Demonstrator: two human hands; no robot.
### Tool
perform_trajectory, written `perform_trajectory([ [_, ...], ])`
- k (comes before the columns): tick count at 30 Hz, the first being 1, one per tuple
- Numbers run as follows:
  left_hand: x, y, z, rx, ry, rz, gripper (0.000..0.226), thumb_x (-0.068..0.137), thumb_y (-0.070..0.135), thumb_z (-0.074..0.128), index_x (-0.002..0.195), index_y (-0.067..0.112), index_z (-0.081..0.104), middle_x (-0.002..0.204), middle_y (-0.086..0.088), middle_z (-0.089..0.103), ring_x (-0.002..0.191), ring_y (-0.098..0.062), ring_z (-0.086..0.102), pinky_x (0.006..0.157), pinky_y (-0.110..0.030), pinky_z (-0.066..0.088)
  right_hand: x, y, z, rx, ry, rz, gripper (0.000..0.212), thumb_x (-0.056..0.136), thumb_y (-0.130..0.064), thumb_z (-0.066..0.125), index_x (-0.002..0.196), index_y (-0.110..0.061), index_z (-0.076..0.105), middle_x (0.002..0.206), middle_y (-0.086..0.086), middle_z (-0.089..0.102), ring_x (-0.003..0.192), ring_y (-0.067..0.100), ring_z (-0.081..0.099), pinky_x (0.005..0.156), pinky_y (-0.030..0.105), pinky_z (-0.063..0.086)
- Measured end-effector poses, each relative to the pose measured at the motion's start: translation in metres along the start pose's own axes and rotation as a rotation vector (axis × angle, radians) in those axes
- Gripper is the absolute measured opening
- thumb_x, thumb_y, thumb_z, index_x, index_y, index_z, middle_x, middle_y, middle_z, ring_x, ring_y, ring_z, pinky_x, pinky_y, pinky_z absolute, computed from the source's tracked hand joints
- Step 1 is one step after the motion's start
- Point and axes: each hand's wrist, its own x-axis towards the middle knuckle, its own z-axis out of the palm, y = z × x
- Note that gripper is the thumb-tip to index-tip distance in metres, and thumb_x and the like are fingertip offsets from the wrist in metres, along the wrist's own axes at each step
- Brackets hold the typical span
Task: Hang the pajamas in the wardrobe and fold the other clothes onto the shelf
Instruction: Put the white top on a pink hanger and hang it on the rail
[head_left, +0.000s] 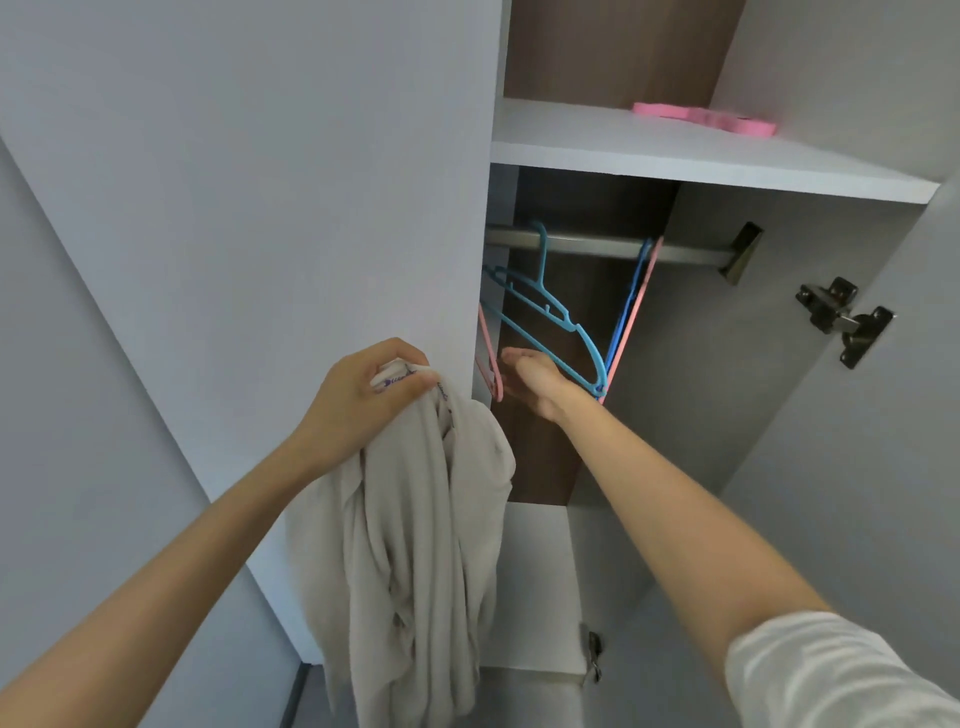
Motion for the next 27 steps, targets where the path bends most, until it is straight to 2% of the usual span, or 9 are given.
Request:
perform_trajectory([
  [2,0.007,0.000,0.003,-0.003,-0.006,-0.011,0.007,0.088,0.027,0.064,0.083,0.022,0.064,0.084,0.013,0.065,0.078,-0.001,0.057,0.068,-0.007,0.039,0.015,-0.004,0.000,0.216,-0.058,0.105,0.032,0.100,-0.014,0.044,0.130,-0.007,0.052,0.096,0.007,0.063,0.099,0.023,0.061,0.099,0.036,0.048],
  [4,0.009,0.002,0.005,-0.002,-0.028,0.000,0.007,0.087,0.027,0.064,0.083,0.022,0.065,0.083,0.014,0.065,0.078,0.000,0.057,0.069,-0.006,0.039,0.024,-0.007,-0.003,0.311,-0.107,0.142,0.033,0.101,-0.016,0.041,0.133,-0.010,0.050,0.093,0.007,0.066,0.093,0.022,0.063,0.102,0.040,0.045],
  [9,0.019,0.004,0.009,-0.006,-0.021,-0.016,0.006,0.087,0.026,0.064,0.082,0.023,0.065,0.085,0.014,0.065,0.080,-0.001,0.058,0.071,-0.008,0.041,0.037,-0.016,-0.006,0.278,-0.261,0.154,0.031,0.102,-0.019,0.040,0.131,-0.011,0.047,0.095,0.006,0.069,0.086,0.020,0.064,0.110,0.041,0.037],
  [11,0.021,0.005,0.011,0.002,-0.013,-0.013,0.006,0.087,0.025,0.064,0.082,0.023,0.065,0.085,0.014,0.065,0.080,0.000,0.058,0.071,-0.007,0.040,0.037,-0.020,-0.005,0.234,-0.252,0.144,0.021,0.101,-0.017,0.041,0.115,-0.009,0.056,0.090,0.004,0.065,0.081,0.018,0.063,0.102,0.035,0.044],
  [13,0.021,0.006,0.012,0.013,-0.012,-0.008,0.005,0.088,0.024,0.064,0.083,0.023,0.065,0.086,0.014,0.066,0.080,0.000,0.058,0.071,-0.007,0.040,0.037,-0.024,-0.004,0.201,-0.206,0.113,0.018,0.101,-0.016,0.043,0.098,-0.010,0.060,0.075,0.001,0.057,0.068,0.014,0.057,0.079,0.026,0.049],
  [15,0.020,0.006,0.012,0.019,-0.015,-0.006,0.005,0.088,0.024,0.064,0.083,0.022,0.065,0.087,0.013,0.066,0.081,-0.001,0.059,0.071,-0.008,0.041,0.037,-0.028,-0.002,0.168,-0.160,0.040,0.020,0.101,-0.015,0.042,0.100,-0.010,0.061,0.063,-0.001,0.045,0.057,0.010,0.045,0.062,0.022,0.043],
  [20,0.019,0.006,0.011,0.012,-0.009,-0.015,0.005,0.088,0.023,0.064,0.084,0.021,0.066,0.086,0.013,0.066,0.080,-0.001,0.058,0.071,-0.008,0.041,0.034,-0.028,0.005,0.049,-0.023,-0.068,0.024,0.102,-0.012,0.030,0.095,-0.014,0.053,0.063,0.000,0.037,0.048,0.009,0.033,0.052,0.020,0.050],
  [24,0.014,0.006,0.010,-0.024,-0.004,-0.022,0.005,0.088,0.022,0.065,0.084,0.019,0.066,0.086,0.011,0.066,0.079,-0.001,0.058,0.070,-0.007,0.040,0.020,-0.023,0.001,-0.019,0.030,-0.131,0.024,0.101,-0.012,0.026,0.100,-0.014,0.051,0.058,-0.001,0.036,0.044,0.009,0.031,0.042,0.019,0.035],
  [27,0.006,0.009,0.008,-0.022,-0.014,-0.003,0.005,0.088,0.022,0.064,0.083,0.020,0.065,0.085,0.013,0.065,0.079,0.000,0.058,0.070,-0.006,0.040,0.004,-0.023,-0.007,-0.024,0.035,-0.165,0.023,0.099,-0.013,0.030,0.092,-0.017,0.051,0.057,-0.002,0.033,0.044,0.008,0.027,0.041,0.019,0.031],
])
